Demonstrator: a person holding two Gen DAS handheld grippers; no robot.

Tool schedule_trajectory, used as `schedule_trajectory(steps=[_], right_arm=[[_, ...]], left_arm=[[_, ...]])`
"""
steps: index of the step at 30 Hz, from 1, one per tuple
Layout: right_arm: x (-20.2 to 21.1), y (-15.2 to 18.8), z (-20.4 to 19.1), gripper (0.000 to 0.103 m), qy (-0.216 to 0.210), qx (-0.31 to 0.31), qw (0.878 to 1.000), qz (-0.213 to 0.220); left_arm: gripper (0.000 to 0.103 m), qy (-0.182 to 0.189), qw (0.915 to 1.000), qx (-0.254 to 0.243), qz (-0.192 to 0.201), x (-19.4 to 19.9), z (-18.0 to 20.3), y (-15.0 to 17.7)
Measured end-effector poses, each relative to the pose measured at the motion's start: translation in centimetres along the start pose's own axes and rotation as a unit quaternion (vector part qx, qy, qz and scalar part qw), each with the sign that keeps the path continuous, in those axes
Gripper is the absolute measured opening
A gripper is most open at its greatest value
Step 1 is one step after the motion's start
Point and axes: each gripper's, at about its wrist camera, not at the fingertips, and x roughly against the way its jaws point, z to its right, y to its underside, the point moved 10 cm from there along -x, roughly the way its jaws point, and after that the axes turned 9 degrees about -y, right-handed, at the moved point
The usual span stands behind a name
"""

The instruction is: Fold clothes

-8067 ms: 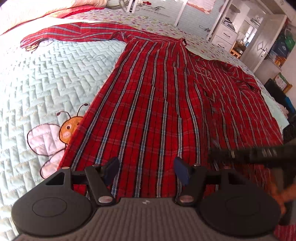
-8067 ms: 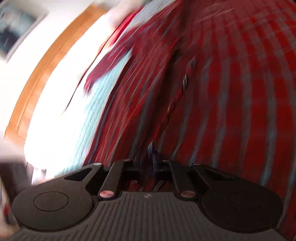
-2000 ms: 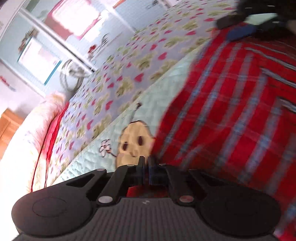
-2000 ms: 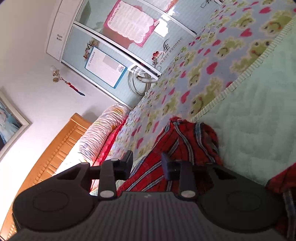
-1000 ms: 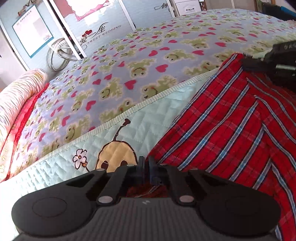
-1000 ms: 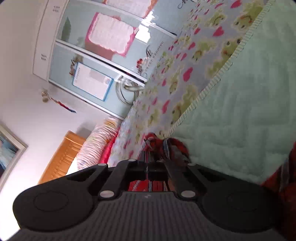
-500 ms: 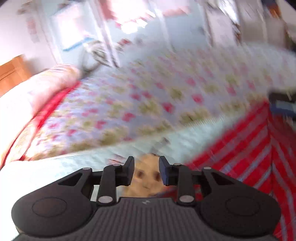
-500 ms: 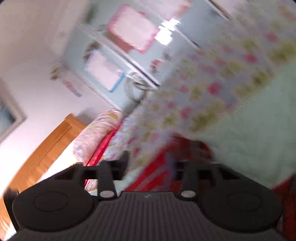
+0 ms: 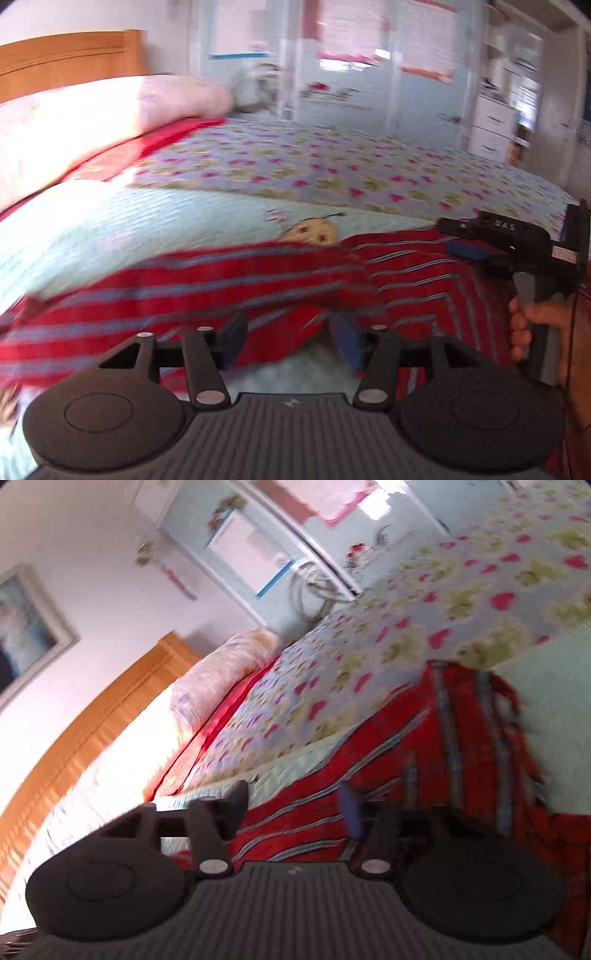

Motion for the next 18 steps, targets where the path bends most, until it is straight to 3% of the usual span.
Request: schedule_trajectory(steps=[3, 5, 7, 12, 14, 16, 18], right_arm=[[-0.6, -0.1, 0.0, 0.056, -0.005, -0.001, 1.000, -0.007], [-0.5, 0.0, 0.4, 0.056, -0.011, -0.011, 1.000, -0.005], [-0.8, 0.0, 0.3, 0.056, -0.014, -0.014, 1.000, -0.005], [-0.7, 0.1, 0.3, 0.056, -0.017, -0.016, 1.000, -0.005], [-0.8, 0.1, 0.2, 0.056, -0.017, -0.016, 1.000, -0.006], [-0.8, 0.3, 0.2, 0.057, -0.016, -0.013, 1.000, -0.006], [-0.9, 0.3, 0.1, 0.058, -0.016, -0.011, 1.000, -0.008]], left_arm=[[0.063, -0.083, 0.9944, 0.060, 0.024, 2.0, -5.9, -0.7], [0.079, -0.149, 0.9818, 0.111, 0.040, 3.5, -11.6, -1.6], [0.080, -0.212, 0.9635, 0.155, 0.050, 4.6, -17.6, -2.1], [0.074, -0.277, 0.9388, 0.205, 0.018, 3.3, -27.1, -2.2], [0.074, -0.258, 0.9403, 0.221, 0.005, 3.2, -26.7, -1.5], [0.074, -0.202, 0.9508, 0.235, -0.006, 2.7, -23.5, -0.7], [0.073, -0.119, 0.9667, 0.226, -0.015, 2.4, -17.4, 0.0]])
